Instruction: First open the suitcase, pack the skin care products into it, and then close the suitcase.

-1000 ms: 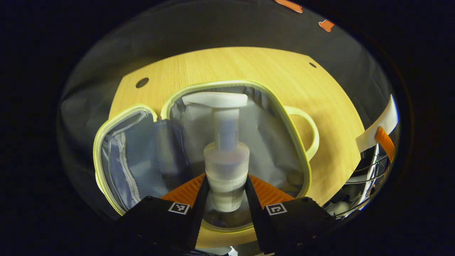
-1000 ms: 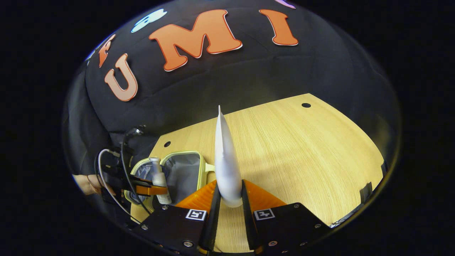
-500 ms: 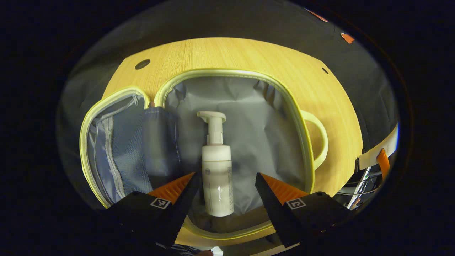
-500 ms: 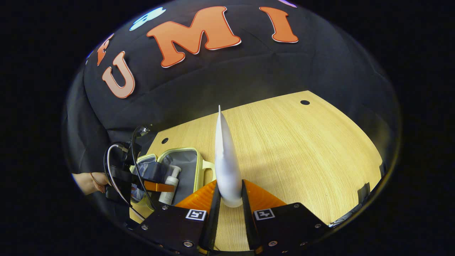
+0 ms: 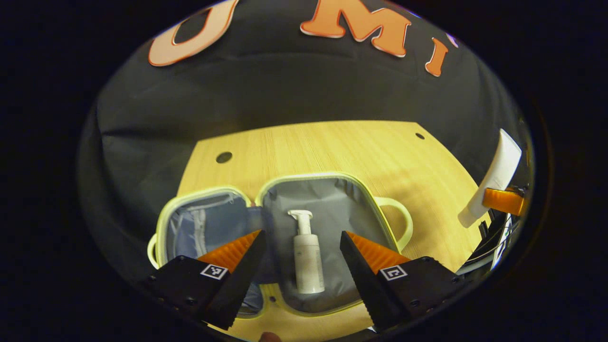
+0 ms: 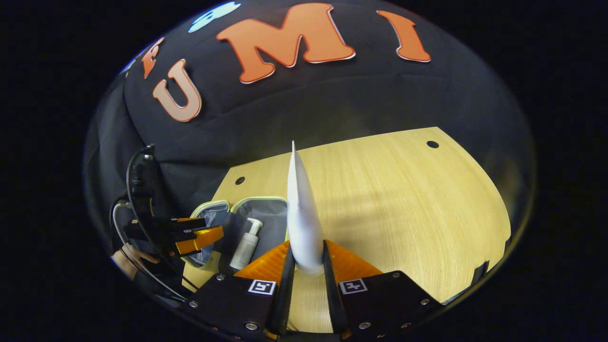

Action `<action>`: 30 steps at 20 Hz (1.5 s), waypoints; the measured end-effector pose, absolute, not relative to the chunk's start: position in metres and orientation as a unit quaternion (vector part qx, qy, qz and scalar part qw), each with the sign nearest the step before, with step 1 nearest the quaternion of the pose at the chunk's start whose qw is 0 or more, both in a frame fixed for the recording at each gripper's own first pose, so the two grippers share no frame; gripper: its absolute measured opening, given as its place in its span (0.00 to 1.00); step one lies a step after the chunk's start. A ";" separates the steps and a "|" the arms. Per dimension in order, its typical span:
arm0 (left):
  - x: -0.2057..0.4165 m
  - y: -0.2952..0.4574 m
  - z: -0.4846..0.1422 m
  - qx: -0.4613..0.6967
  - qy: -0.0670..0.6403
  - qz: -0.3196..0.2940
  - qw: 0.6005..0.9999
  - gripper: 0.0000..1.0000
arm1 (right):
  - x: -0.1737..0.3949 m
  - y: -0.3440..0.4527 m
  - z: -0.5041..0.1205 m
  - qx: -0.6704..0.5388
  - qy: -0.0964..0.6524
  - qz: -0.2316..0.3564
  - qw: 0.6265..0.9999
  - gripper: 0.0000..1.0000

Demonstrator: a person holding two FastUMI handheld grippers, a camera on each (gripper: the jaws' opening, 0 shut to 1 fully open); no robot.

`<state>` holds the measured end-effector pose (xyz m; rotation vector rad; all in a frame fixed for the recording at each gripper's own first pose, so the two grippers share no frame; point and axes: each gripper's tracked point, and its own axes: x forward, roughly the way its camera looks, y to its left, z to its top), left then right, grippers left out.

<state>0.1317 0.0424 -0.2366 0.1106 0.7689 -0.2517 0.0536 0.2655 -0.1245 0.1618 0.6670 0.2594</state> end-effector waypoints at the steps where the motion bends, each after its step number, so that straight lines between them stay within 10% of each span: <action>1: 0.128 0.050 -0.226 0.055 0.356 -0.119 0.925 1.00 | 0.054 0.276 -0.124 0.080 0.335 0.137 0.929 0.35; 11: 0.081 0.166 -0.168 0.081 0.237 -0.035 0.968 1.00 | 0.051 0.385 -0.188 0.078 0.482 0.216 0.846 0.35; 22: 0.053 0.253 -0.180 0.057 0.249 0.036 0.966 0.99 | 0.052 0.412 -0.297 0.055 0.622 0.155 0.765 0.35; 26: 0.053 0.265 -0.183 0.055 0.254 0.046 0.965 0.99 | 0.057 0.427 -0.283 0.090 0.612 0.159 0.769 0.48; 30: 0.053 0.270 -0.185 0.047 0.259 0.049 0.963 0.99 | 0.063 0.426 -0.264 0.105 0.583 0.162 0.789 0.84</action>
